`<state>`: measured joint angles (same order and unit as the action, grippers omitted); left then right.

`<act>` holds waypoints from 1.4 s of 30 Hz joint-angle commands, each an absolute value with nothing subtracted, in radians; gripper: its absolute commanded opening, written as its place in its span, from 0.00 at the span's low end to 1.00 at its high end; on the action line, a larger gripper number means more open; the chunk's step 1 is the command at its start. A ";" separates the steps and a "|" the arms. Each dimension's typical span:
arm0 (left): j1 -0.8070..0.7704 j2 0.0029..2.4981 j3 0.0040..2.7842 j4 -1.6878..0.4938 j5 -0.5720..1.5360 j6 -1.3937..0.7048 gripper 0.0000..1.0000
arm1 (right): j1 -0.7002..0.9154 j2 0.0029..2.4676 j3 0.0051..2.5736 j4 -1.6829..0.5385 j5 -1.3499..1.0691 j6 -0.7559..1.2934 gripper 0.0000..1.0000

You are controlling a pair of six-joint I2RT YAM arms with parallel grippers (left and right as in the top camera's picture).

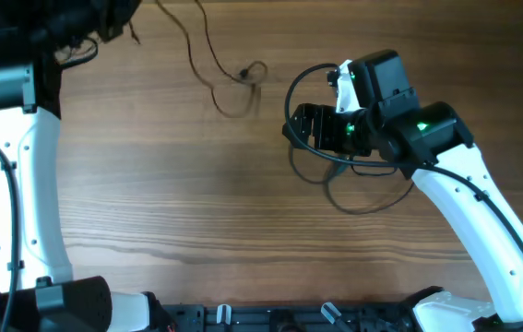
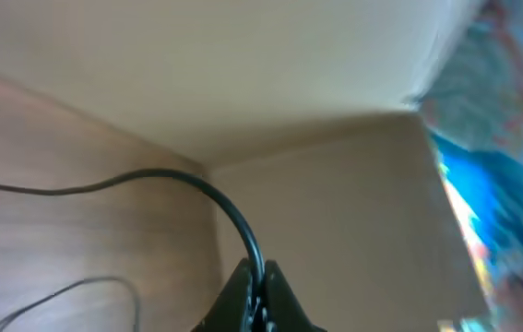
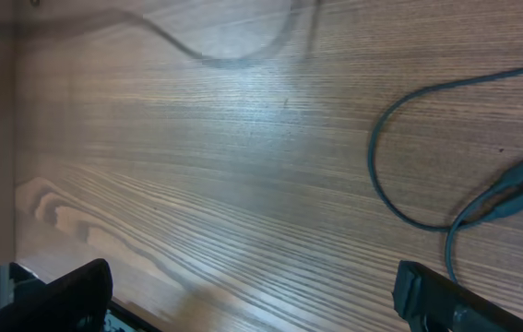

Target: Untangle cables

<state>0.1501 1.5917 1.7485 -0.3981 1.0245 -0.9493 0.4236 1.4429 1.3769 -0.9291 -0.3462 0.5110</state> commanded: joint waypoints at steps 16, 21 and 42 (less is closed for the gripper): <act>0.371 1.634 1.753 -0.712 0.276 -0.369 0.04 | 0.424 1.448 1.379 -0.932 -0.337 0.496 1.00; 0.424 1.668 1.753 -0.650 0.204 -0.326 0.04 | 0.424 1.448 1.379 -0.931 -0.336 0.496 0.99; 0.553 1.906 1.753 -0.406 -0.018 0.018 0.04 | 0.424 1.449 1.379 -0.939 -0.337 0.471 0.99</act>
